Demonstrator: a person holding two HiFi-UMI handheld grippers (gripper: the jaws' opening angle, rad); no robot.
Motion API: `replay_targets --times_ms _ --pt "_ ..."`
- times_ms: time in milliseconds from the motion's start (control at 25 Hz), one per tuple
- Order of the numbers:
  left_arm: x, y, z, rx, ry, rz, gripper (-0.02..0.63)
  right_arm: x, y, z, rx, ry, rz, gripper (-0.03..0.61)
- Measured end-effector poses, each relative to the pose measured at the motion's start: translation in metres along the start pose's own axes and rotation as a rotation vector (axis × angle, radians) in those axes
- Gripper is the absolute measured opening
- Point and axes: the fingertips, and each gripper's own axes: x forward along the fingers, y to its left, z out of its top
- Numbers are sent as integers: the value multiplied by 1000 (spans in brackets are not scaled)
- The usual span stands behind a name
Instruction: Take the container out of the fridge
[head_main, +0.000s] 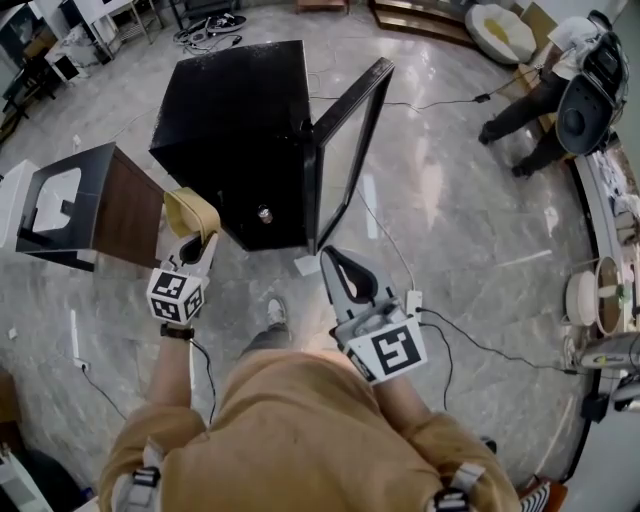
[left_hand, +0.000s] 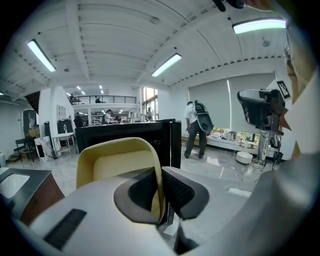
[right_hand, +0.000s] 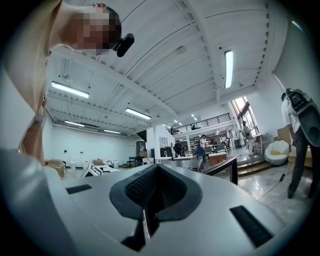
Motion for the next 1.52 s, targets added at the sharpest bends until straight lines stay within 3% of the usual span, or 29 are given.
replay_targets --times_ms 400,680,1000,1520 --pt "-37 6 29 -66 -137 84 25 -2 -24 11 6 -23 -67 0" --pt "-70 8 37 -116 -210 148 25 -3 -25 6 1 -6 -56 0" --pt "-104 4 50 -107 -317 258 25 1 -34 8 3 -6 -68 0" --pt "-127 1 77 -136 -428 291 25 8 -69 10 25 -29 -139 0"
